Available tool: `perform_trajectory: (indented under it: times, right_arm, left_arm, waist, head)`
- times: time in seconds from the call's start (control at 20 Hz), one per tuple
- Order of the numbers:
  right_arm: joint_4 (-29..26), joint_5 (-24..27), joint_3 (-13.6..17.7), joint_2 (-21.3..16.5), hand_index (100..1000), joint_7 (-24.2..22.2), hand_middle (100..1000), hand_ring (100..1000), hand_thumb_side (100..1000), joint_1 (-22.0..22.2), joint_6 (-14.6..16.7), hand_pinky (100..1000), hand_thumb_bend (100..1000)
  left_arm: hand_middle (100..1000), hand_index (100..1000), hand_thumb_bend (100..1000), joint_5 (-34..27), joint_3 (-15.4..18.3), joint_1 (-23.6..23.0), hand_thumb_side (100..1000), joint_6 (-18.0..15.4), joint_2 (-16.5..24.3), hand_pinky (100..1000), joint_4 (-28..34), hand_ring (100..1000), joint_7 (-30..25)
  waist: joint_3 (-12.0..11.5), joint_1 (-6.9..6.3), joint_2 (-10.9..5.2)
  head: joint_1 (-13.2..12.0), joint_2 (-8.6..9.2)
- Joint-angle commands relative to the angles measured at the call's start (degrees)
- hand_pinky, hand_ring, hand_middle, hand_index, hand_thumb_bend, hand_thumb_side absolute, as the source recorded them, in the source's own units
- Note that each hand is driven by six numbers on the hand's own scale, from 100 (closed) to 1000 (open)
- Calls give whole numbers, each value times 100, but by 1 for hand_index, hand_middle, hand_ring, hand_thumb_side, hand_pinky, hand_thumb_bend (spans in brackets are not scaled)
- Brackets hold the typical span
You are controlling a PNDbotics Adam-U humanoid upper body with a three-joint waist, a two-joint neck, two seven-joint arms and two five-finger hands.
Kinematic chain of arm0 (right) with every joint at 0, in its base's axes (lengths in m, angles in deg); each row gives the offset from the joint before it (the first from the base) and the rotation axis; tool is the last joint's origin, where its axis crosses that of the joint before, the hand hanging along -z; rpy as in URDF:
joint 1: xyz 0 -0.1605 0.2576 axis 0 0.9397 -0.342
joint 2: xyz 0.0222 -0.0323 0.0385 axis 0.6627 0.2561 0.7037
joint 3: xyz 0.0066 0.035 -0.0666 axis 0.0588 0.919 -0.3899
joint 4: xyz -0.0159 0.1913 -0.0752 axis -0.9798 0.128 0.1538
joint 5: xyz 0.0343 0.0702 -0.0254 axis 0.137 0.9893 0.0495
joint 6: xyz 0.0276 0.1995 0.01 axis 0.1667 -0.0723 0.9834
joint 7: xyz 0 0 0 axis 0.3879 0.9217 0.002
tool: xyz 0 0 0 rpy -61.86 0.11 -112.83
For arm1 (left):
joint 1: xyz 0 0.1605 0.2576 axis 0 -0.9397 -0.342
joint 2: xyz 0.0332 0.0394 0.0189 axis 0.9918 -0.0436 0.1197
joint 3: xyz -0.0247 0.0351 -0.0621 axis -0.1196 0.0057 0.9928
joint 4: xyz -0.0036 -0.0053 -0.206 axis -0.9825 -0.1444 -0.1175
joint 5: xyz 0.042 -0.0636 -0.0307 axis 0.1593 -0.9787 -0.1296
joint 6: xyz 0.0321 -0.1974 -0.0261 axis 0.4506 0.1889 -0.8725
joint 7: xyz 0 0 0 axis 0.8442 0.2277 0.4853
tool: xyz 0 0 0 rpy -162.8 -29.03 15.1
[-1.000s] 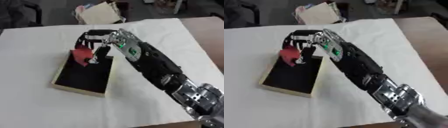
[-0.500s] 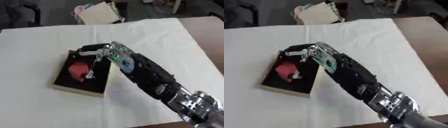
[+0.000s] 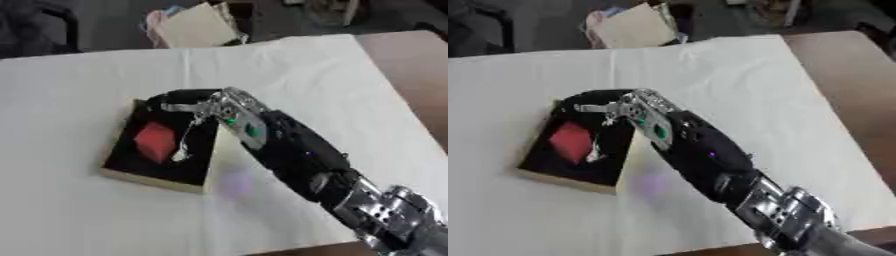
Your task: Pick up objects on the table and place them in the box.
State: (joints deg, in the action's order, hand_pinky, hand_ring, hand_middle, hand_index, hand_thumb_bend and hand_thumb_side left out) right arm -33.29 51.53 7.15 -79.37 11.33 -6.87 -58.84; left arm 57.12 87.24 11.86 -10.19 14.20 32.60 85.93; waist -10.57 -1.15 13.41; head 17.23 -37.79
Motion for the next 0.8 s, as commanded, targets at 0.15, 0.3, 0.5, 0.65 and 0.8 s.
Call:
perform_trajectory:
  times: [0.15,0.3,0.5,0.65,0.8]
  right_arm:
    - [-322,293,140,-126,1000,285,936,801,333,-135,-70,659,714]
    - [-586,584,197,-215,1000,415,926,793,366,-180,-192,646,732]
    - [-945,876,342,-429,1000,614,905,777,404,-295,-377,624,722]
    - [-1089,1038,577,-691,998,909,886,763,425,-457,-576,611,711]
    - [-1004,1213,989,-1024,980,1387,846,736,440,-661,-916,576,652]
  left_arm:
    - [672,809,214,-21,26,27,436,-4,77,805,81,665,0]
    - [672,809,214,-21,23,15,436,2,80,806,81,665,-6]
    - [672,809,214,-16,31,-6,436,5,92,805,81,665,1]
    - [672,809,214,-7,39,-24,436,11,93,806,81,666,9]
    - [672,809,214,12,53,-52,435,20,108,805,81,666,26]
  waist:
    - [4,-37,-91]
    - [21,-40,-109]
    - [38,-45,-134]
    - [51,-35,-160]
    - [66,-10,-193]
  head:
    - [-3,-3]
    - [0,-32]
    - [-5,-28]
    - [-14,-34]
    - [-47,-43]
